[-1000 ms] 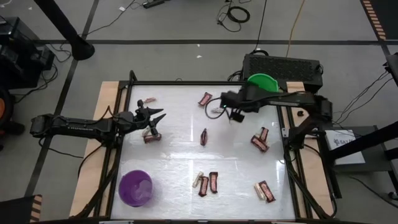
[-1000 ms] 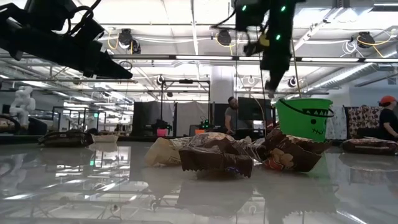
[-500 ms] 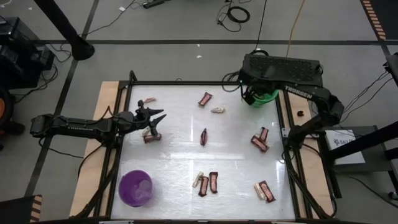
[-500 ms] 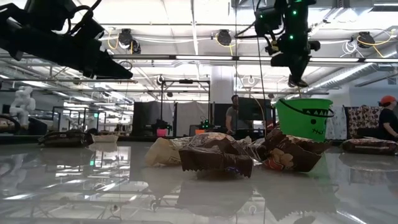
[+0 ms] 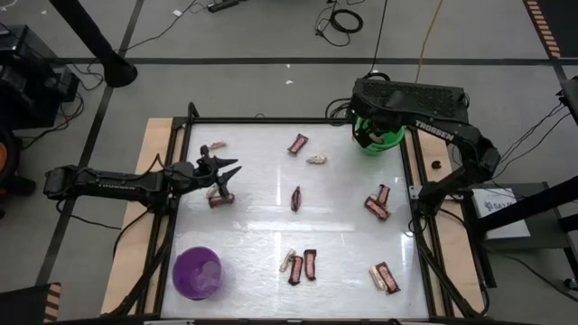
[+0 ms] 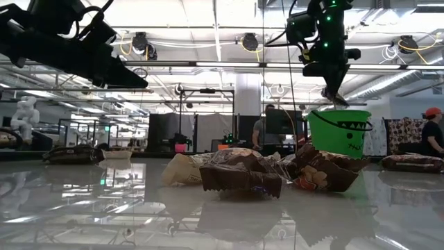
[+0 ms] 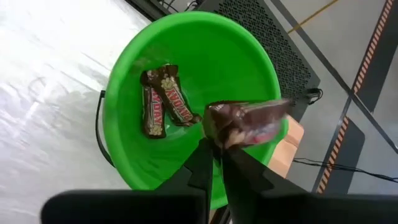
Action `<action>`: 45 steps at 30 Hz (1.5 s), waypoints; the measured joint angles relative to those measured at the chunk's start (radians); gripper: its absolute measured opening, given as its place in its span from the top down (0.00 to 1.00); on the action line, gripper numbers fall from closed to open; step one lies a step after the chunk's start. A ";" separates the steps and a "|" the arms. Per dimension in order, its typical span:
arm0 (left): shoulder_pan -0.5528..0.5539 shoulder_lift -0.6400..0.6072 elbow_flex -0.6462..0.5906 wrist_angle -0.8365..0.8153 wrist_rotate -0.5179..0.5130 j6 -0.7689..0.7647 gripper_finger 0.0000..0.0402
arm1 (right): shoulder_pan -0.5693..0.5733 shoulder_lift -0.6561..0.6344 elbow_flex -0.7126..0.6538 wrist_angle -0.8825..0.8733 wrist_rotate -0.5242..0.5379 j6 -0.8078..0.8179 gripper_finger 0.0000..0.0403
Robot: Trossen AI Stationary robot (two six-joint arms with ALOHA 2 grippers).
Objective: Sort candy by brand, put in halloween buckets
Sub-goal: Put the brown candy bar into the green bucket
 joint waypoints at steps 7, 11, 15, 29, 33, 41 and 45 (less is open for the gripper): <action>0.000 0.000 0.000 0.002 0.000 -0.001 0.68 | 0.003 0.000 0.000 0.005 0.002 0.000 0.83; 0.000 0.000 0.000 0.002 0.000 -0.001 0.68 | 0.015 0.000 0.000 0.005 0.003 0.000 0.77; 0.000 0.000 0.000 0.002 0.000 -0.001 0.68 | 0.019 0.000 0.000 0.008 0.002 -0.011 0.70; 0.000 0.000 0.000 -0.001 0.000 -0.001 0.68 | 0.185 0.000 0.000 0.022 -0.463 0.086 0.69; 0.000 0.000 0.000 -0.011 0.000 -0.002 0.68 | 0.345 0.000 0.000 0.021 -0.478 0.178 0.69; 0.000 0.000 0.000 -0.042 0.000 -0.017 0.68 | 0.653 -0.002 -0.046 -0.037 -0.395 0.430 0.69; 0.000 0.000 0.000 -0.042 0.000 -0.027 0.68 | 0.770 -0.002 -0.140 -0.083 -0.436 0.603 0.68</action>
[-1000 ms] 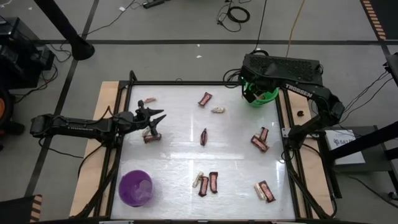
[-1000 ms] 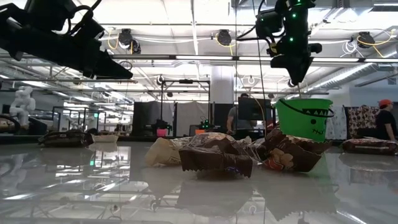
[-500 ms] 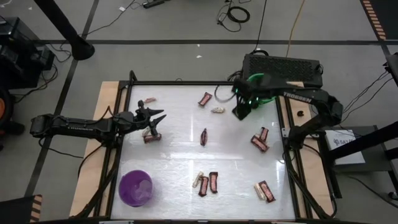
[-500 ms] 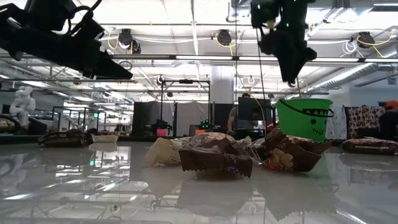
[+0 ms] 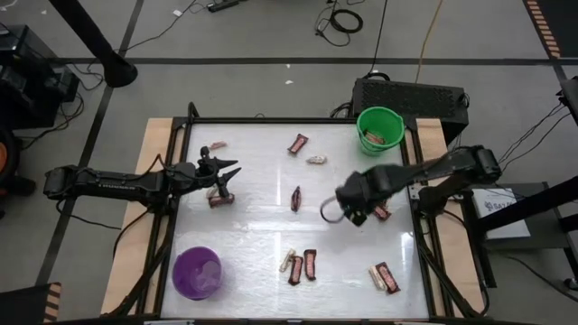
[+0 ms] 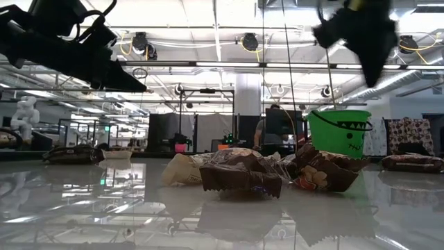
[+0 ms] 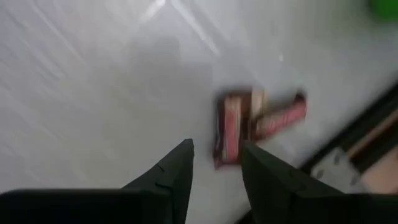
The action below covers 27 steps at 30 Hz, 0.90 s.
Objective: Sort candy by brand, put in halloween buckets
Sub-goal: Put the brown candy bar into the green bucket
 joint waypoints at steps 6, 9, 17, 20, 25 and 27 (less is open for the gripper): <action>0.000 0.000 0.000 0.011 0.000 0.000 0.68 | 0.103 0.001 -0.176 0.102 -0.102 0.175 0.58; 0.000 0.000 0.000 0.022 0.000 0.000 0.68 | 0.122 0.001 -0.254 0.149 -0.183 0.247 0.48; 0.000 0.000 0.000 0.021 0.000 0.000 0.68 | 0.117 0.001 -0.374 0.161 -0.207 0.260 0.25; 0.000 0.000 0.000 0.021 0.000 0.000 0.68 | 0.116 0.001 -0.407 0.173 -0.187 0.261 0.22; 0.000 0.000 0.000 0.021 0.000 0.001 0.68 | 0.090 0.001 -0.457 0.248 -0.182 0.231 0.22; 0.000 0.000 0.000 0.020 0.000 0.001 0.68 | 0.074 0.001 -0.472 0.280 -0.181 0.220 0.22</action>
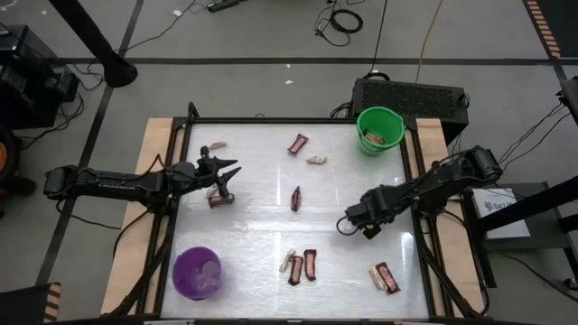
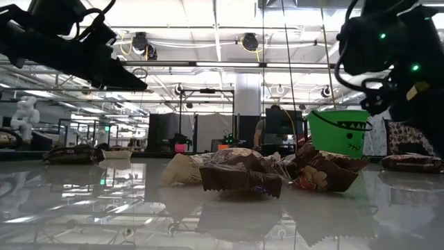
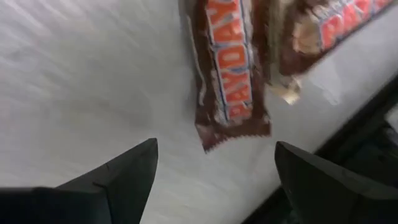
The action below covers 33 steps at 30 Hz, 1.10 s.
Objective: Sort candy by brand, put in halloween buckets
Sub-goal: Put the brown candy bar into the green bucket
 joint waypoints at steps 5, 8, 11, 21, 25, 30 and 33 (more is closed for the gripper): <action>0.000 0.000 0.000 0.000 0.000 0.001 0.68 | -0.043 0.000 -0.028 0.016 0.043 -0.038 0.22; 0.000 0.000 0.000 -0.001 0.000 0.001 0.68 | -0.068 0.000 -0.042 0.016 0.042 -0.039 0.22; 0.000 0.000 0.000 -0.001 0.000 0.001 0.68 | -0.081 0.000 -0.050 0.016 0.038 -0.046 0.22; 0.000 0.000 0.000 -0.002 0.000 0.001 0.68 | -0.099 0.000 -0.077 0.058 -0.011 -0.073 0.32; 0.000 0.000 0.000 -0.002 0.000 0.001 0.68 | -0.099 -0.001 -0.084 0.069 -0.015 -0.073 0.40; 0.000 0.000 0.000 -0.001 0.000 0.001 0.68 | -0.099 -0.001 -0.085 0.079 -0.017 -0.099 0.52; 0.000 0.000 0.000 -0.002 0.000 0.001 0.68 | -0.099 -0.001 -0.086 0.078 -0.018 -0.108 0.59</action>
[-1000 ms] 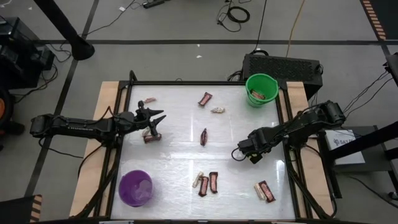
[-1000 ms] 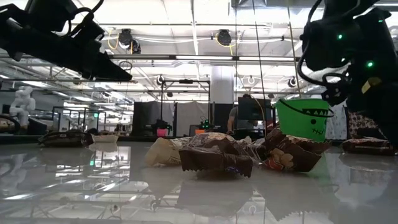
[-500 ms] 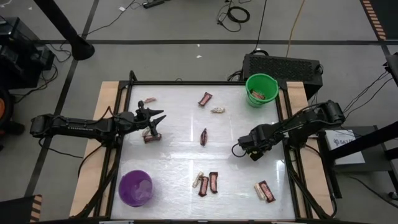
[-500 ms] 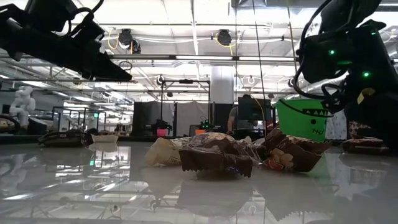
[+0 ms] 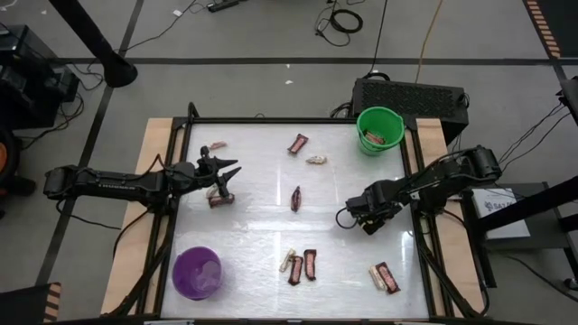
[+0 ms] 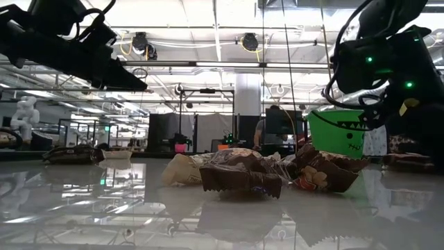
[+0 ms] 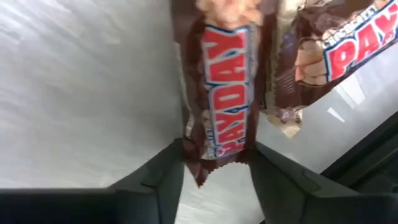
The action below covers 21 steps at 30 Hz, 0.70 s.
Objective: Sort candy by brand, put in halloween buckets
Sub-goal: Put the brown candy bar into the green bucket
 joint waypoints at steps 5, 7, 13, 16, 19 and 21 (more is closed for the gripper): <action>0.000 0.000 0.000 0.000 0.000 0.000 0.68 | 0.000 0.002 -0.003 -0.014 -0.027 -0.032 0.72; 0.000 0.000 0.000 0.000 0.000 0.000 0.68 | 0.000 0.002 -0.002 -0.015 -0.049 -0.043 0.77; 0.000 0.000 0.000 0.000 0.000 0.000 0.68 | 0.001 0.002 0.001 -0.042 -0.102 -0.070 0.95; 0.000 0.000 0.000 0.000 0.000 0.000 0.68 | 0.001 0.002 0.012 -0.058 -0.102 -0.075 0.99; 0.000 0.000 0.000 0.000 0.000 0.000 0.68 | 0.001 0.002 0.043 -0.065 -0.102 -0.093 0.97; 0.000 0.000 0.000 0.000 0.000 0.000 0.68 | 0.001 0.002 0.076 -0.073 -0.102 -0.105 0.98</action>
